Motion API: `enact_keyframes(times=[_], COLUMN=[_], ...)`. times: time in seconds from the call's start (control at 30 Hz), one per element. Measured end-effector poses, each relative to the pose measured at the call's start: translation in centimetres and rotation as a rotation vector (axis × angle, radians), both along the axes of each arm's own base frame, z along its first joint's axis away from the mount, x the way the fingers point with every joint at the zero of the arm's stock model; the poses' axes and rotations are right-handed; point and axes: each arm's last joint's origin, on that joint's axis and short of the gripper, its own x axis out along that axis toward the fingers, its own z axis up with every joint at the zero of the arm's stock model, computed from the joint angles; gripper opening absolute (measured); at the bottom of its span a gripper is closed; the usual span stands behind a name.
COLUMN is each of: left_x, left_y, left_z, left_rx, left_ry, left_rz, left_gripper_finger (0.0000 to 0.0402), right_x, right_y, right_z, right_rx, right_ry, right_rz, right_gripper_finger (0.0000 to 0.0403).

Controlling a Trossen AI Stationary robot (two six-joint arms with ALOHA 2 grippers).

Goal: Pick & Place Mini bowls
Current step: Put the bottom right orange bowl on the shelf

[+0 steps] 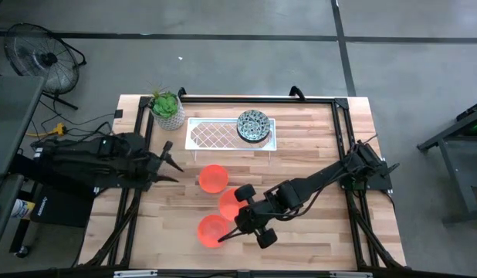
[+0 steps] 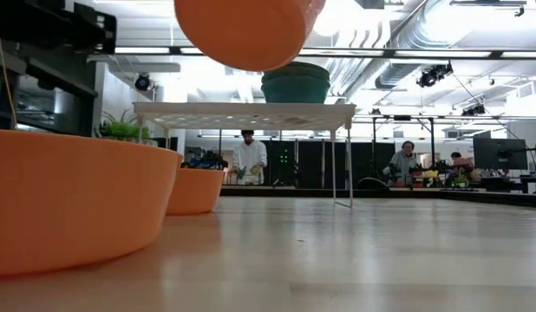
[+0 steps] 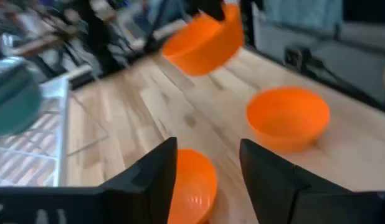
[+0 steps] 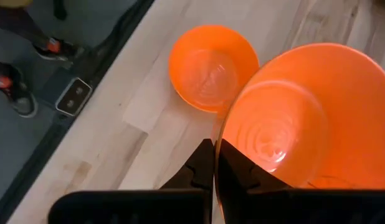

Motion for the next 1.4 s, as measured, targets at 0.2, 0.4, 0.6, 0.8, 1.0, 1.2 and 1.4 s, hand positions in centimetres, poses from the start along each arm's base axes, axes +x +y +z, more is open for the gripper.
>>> enact_keyframes(times=[0.2,0.4,0.6,0.8,1.0,1.2,1.4], left_x=[2.5,5.5,9.6,12.5,14.8,16.0,16.7], left_y=[0.0,-0.1,-0.3,-2.3,-4.6,-6.2,-7.0], left_z=[2.3,4.8,5.8,5.8,6.2,7.2,6.3], left_rx=[0.141,0.216,0.231,0.320,0.451,0.600,0.667], left_ry=[0.119,0.121,0.176,0.257,0.281,0.263,0.304], left_rz=[-0.066,-0.110,-0.197,-0.347,-0.368,-0.333,-0.373], left_gripper_finger=[0.0177,0.0177,0.0177,0.0177,0.0177,0.0177,0.0177], right_x=[0.6,1.1,1.5,1.9,1.8,1.7,1.7], right_y=[-0.9,-1.7,-2.8,-3.8,-4.0,-4.0,-3.9], right_z=[0.1,0.2,0.2,0.2,0.1,0.0,0.1], right_rx=[0.037,0.032,0.034,0.031,0.047,0.061,0.072], right_ry=[-0.002,-0.025,-0.024,-0.017,0.009,0.018,0.016], right_rz=[0.027,0.032,0.009,-0.017,-0.013,-0.003,0.011], right_gripper_finger=[0.0000,0.0000,0.0000,0.0000,0.0000,0.0000,0.0000])
